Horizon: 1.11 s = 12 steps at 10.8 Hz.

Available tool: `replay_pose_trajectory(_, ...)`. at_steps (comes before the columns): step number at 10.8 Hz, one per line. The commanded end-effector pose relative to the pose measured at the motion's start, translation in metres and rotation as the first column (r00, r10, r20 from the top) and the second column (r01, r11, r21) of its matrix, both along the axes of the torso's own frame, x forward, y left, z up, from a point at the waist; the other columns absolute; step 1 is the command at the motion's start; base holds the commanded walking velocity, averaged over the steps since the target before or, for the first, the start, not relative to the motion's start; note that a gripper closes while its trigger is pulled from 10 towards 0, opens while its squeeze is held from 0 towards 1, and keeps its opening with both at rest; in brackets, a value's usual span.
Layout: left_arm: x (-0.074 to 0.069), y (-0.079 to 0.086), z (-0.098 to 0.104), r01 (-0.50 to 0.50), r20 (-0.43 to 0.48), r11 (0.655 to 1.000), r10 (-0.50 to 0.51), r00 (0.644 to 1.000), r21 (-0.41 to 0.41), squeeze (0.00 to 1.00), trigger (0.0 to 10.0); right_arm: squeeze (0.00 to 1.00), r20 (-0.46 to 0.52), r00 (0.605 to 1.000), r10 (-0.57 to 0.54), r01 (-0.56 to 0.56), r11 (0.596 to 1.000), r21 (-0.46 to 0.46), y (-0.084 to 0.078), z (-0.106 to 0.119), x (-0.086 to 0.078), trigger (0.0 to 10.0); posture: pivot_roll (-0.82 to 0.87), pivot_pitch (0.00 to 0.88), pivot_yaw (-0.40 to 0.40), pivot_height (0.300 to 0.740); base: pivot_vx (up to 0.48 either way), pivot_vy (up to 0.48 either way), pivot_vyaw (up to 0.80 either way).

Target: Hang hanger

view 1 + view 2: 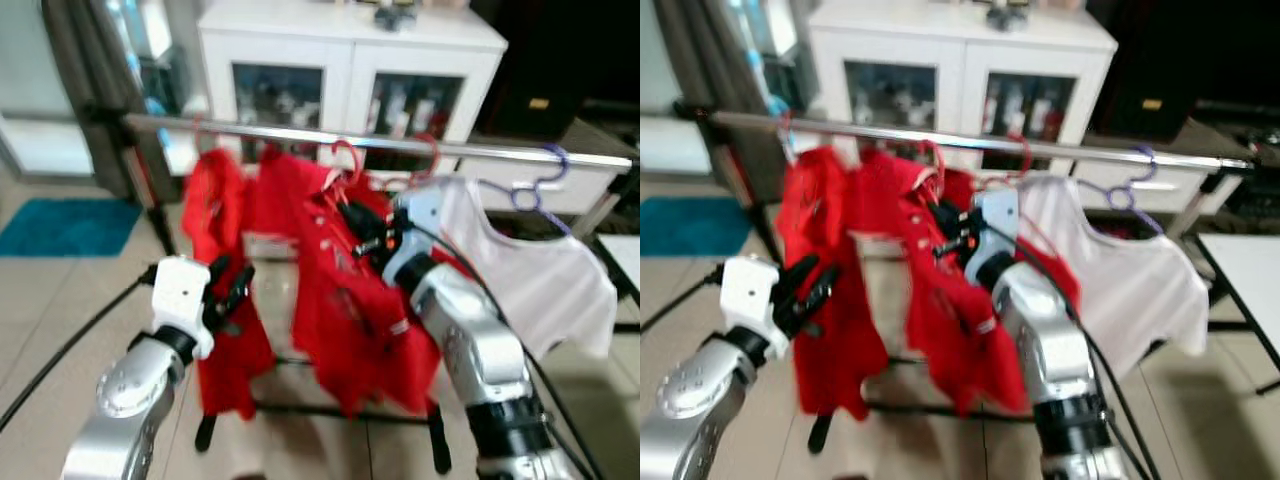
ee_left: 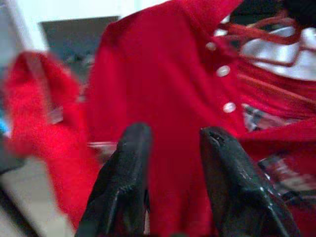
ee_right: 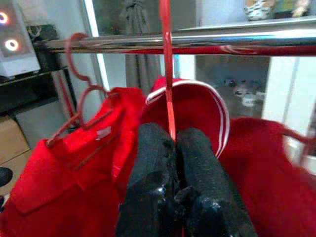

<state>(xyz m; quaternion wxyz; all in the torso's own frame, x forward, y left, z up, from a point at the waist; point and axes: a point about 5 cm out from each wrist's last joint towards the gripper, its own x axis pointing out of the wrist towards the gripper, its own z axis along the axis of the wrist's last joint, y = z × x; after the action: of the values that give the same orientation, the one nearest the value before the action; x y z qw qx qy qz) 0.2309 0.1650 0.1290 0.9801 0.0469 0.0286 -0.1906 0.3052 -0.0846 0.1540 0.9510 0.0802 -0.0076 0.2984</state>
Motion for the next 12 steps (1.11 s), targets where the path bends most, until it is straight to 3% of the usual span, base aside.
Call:
replay_pose_trajectory(1,-0.003,-0.009,0.001,0.059,-0.002,0.998,-0.059,0.998,-0.002,0.0,10.0,0.0,0.061,0.998,-0.018,0.018,1.0,0.01,-0.003,0.014,0.003,10.0,0.12,0.017,-0.031,0.74,0.0,0.0,0.0)
replay_pose_trajectory(9,-0.001,-0.01,0.009,0.135,0.021,0.991,-0.136,0.991,0.013,0.0,10.0,0.0,-0.078,0.984,-0.159,0.14,0.969,-0.205,0.027,0.02,0.06,10.0,0.14,0.019,-0.016,0.74,0.0,0.0,0.0)
replay_pose_trajectory(12,-0.002,-0.009,0.01,0.135,0.023,0.991,-0.136,0.991,0.012,0.0,10.0,0.0,-0.094,0.975,-0.203,0.189,0.972,-0.137,0.033,0.03,0.075,10.0,0.15,0.028,-0.021,0.74,0.0,0.0,0.0)
